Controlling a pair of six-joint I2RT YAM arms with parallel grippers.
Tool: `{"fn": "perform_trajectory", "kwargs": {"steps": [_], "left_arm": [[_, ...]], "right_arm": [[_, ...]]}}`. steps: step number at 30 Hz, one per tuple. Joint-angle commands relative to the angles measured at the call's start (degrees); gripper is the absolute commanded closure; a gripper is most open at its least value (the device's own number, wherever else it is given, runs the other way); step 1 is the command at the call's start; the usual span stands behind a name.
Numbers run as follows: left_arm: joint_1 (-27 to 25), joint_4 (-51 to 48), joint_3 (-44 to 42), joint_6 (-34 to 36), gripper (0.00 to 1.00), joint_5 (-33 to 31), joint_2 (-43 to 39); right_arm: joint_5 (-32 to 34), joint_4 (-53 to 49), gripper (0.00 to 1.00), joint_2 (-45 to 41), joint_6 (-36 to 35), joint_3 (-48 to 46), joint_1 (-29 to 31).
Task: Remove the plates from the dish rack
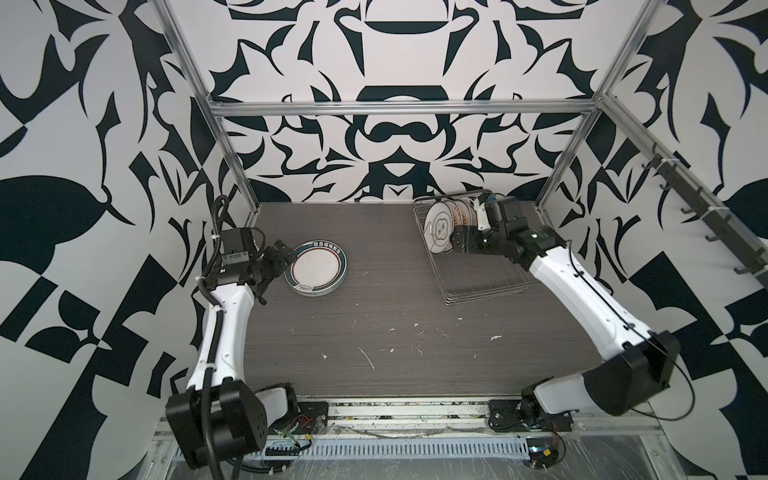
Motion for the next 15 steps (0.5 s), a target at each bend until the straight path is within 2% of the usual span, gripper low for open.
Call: {"fn": "perform_trajectory", "kwargs": {"steps": [1,4,9,15], "left_arm": [[0.0,-1.0,-2.9,0.5,0.01,-1.6,-3.6],[0.0,0.1,-5.2,-0.9,0.01,-1.2,-5.5],[0.0,1.4,-8.5,-4.8,0.01,-1.5,-6.1],[0.0,3.6,-11.3,-8.4,0.01,-0.1,-6.4]], "right_arm": [[-0.3,2.9,0.01,4.7,-0.8,5.7,0.0],[0.0,2.6,0.02,10.0,-0.5,10.1,0.1],[1.9,1.3,0.10,17.6,-1.1,15.8,0.0],[4.7,0.7,0.17,22.2,-2.3,18.6,0.0]]}}
